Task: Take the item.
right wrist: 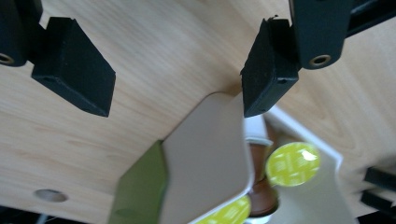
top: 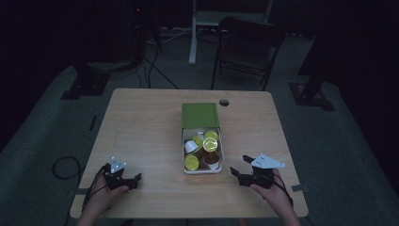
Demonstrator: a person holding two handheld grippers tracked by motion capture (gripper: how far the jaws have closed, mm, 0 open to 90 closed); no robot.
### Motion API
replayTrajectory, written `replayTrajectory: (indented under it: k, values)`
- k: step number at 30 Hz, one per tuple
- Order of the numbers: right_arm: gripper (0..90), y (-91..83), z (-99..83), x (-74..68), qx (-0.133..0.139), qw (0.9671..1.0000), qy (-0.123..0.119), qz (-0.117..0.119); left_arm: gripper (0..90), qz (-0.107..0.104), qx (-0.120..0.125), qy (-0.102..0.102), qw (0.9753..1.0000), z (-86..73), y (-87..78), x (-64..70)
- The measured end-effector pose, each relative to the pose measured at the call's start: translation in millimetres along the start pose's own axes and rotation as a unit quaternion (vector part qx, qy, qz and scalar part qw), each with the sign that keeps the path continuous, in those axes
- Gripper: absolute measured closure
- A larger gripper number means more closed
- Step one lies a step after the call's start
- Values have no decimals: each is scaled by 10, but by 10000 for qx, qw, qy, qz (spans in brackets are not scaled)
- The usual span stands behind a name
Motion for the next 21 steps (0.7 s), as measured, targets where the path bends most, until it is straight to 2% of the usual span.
replayTrajectory:
  k: [8, 14, 21]
  values:
    - [245, 95, -124, -101, -200, 9992, 6, 355, 103, 1, 4, -4, 10000, 0, 0, 1]
    - [242, 163, -223, -115, -246, 9988, 39, 432, 102, 1, 4, -5, 10000, 0, 0, 0]
    - [201, 238, -343, -112, -462, 9976, 83, 503, 102, -2, 8, -7, 10000, 0, -1, -3]
Point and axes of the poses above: each handheld gripper's, and its own axes: y roughly forward along the jaws, z roughly out of its top, x roughly to its right, the point moved 1 cm from there along y, roughly forward along the jaws, and after that the axes turned 15 degrees about x, right-handed, at the moved point
